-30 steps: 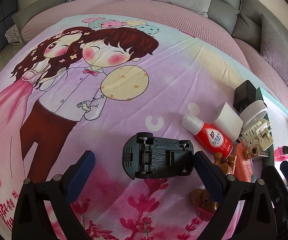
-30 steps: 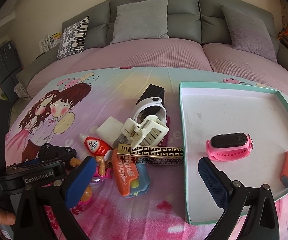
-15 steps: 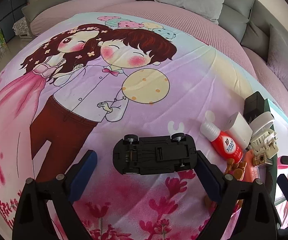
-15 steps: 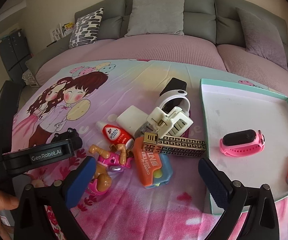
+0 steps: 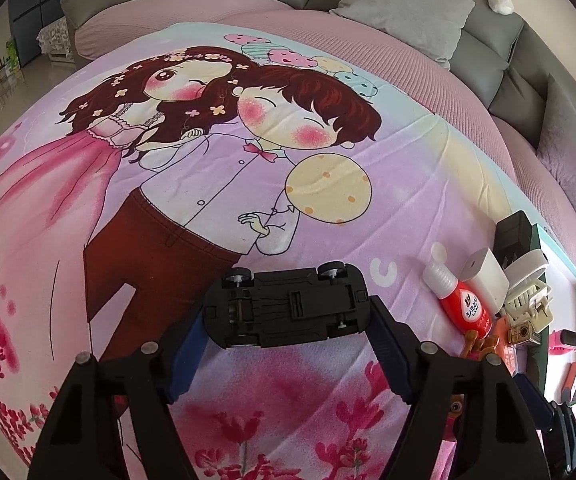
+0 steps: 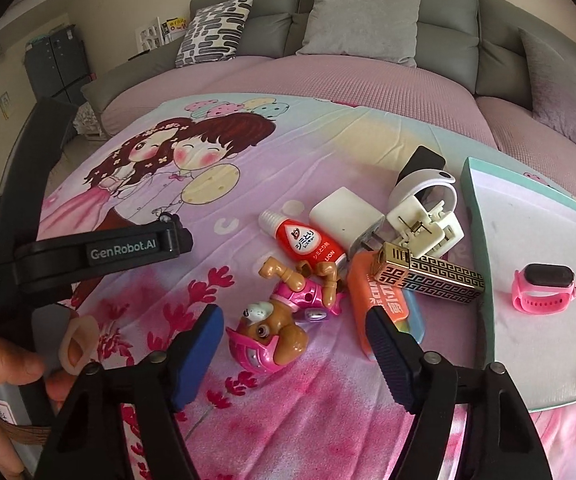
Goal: Organize rigid objects
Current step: 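Grasp the pink dog figure with the right tool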
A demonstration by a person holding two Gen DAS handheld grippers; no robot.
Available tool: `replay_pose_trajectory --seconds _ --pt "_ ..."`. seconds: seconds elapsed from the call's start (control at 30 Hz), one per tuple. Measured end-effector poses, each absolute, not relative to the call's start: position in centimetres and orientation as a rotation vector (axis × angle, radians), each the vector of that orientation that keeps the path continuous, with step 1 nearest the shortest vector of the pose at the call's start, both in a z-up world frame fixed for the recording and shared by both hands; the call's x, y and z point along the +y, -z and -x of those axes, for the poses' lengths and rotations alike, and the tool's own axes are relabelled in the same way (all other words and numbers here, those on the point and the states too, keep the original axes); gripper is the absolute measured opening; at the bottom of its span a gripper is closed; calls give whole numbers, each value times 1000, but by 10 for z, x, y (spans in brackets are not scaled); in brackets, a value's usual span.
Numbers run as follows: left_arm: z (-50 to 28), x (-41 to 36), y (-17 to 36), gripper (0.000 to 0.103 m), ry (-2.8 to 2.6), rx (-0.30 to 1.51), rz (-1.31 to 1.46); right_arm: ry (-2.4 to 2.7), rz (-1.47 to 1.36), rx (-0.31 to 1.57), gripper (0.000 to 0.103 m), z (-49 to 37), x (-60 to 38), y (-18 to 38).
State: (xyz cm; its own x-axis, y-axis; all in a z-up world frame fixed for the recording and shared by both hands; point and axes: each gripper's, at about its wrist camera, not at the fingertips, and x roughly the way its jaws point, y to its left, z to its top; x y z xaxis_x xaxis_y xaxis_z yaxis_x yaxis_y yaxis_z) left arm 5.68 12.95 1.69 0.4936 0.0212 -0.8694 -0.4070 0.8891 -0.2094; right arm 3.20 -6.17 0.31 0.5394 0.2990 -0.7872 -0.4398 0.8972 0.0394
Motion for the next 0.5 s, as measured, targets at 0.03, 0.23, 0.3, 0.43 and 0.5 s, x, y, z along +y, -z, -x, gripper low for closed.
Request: replay_pose_trajectory --seconds 0.03,0.23,0.3,0.43,0.5 --pt "-56 131 -17 77 -271 1027 422 -447 174 906 69 -32 -60 -1" --pt "-56 135 -17 77 -267 1024 435 -454 186 935 53 -33 -51 8" --pt "-53 134 -18 77 -266 1023 437 -455 184 947 47 -34 -50 11" --pt "-54 134 -18 77 -266 1023 438 -452 177 942 47 -33 -50 11" --pt "-54 135 -18 77 -265 1022 440 -458 150 930 47 -33 -53 7"
